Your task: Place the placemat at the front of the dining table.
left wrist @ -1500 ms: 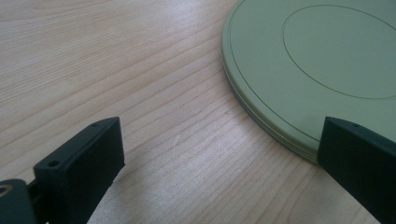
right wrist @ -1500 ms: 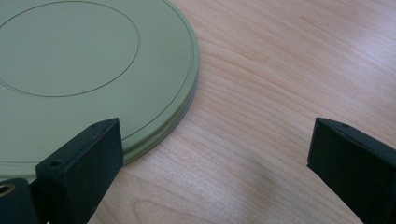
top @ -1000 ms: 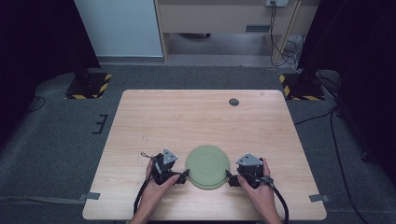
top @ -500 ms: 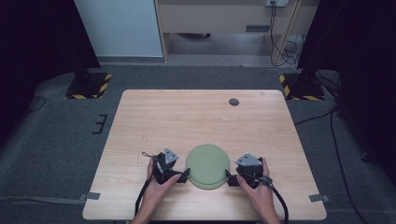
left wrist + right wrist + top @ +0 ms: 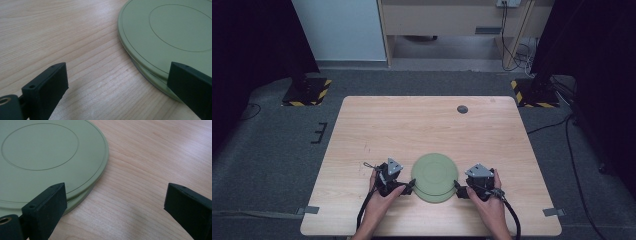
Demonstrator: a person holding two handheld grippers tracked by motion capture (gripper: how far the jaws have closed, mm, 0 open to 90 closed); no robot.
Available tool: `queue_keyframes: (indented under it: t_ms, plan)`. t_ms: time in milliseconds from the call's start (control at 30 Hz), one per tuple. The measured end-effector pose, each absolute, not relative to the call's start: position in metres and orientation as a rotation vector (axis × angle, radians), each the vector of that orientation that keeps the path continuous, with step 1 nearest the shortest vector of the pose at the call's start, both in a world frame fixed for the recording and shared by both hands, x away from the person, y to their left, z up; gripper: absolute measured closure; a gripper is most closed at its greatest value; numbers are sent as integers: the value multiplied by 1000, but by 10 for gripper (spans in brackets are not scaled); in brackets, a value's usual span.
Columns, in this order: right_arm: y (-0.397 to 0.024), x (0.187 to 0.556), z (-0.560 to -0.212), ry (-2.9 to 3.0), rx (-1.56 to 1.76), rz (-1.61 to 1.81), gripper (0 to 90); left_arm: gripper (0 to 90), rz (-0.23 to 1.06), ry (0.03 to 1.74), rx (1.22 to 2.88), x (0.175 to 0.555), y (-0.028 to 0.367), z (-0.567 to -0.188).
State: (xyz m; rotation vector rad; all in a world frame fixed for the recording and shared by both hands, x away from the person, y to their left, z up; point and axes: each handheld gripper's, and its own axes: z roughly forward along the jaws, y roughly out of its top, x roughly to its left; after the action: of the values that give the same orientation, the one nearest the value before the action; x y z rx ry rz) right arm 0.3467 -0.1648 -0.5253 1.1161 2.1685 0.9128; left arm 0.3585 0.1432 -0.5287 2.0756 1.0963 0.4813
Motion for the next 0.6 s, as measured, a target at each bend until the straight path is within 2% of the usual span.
queue_keyframes:
  t_ms: [367,600]
  plan:
    - [-162,349,-528,2160,1112,901,34,0,470,1117,2070,363,141,-531]
    - [-160,351,-529,2129,1122,891,35,12,509,1113,2063,363,139,-531]
